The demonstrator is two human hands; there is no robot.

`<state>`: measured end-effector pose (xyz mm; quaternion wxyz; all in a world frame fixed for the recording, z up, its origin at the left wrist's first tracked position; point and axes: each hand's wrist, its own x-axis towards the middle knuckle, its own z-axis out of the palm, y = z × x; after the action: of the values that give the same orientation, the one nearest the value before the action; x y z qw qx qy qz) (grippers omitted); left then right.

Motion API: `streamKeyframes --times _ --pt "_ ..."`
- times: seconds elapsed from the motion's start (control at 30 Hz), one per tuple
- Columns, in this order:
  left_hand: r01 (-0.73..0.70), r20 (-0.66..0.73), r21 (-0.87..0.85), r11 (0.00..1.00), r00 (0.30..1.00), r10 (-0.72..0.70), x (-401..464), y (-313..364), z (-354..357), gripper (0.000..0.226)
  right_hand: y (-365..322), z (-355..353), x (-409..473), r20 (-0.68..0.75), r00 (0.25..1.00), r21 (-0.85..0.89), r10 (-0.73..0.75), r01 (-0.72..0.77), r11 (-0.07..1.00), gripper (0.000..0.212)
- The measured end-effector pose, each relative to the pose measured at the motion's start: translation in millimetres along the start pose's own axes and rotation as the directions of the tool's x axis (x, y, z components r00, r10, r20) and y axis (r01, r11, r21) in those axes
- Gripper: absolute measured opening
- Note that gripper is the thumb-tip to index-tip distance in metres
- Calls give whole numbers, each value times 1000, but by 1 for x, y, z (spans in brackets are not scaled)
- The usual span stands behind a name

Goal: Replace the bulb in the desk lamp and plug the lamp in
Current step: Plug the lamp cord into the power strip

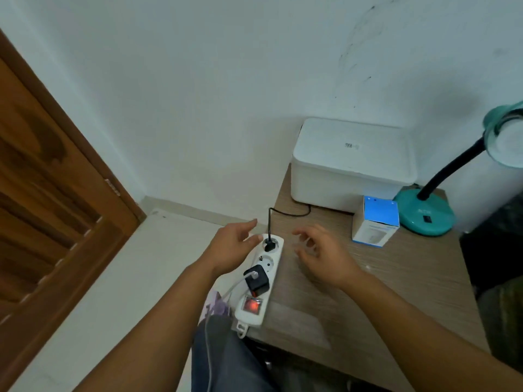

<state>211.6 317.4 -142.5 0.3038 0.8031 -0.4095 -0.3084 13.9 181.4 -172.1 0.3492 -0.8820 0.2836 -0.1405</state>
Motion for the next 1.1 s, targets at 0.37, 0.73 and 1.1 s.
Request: streamKeyframes --times 0.37,0.73,1.1 --pt "-245 -97 44 969 964 248 -39 100 52 55 40 -60 -109 -208 954 91 217 -202 975 28" --pt "-380 320 181 907 895 311 -3 149 215 67 143 -119 -174 -345 848 31 403 -419 908 37" --pt "-453 247 234 860 883 399 75 179 283 76 214 -145 -111 -394 830 -108 394 -468 877 59"
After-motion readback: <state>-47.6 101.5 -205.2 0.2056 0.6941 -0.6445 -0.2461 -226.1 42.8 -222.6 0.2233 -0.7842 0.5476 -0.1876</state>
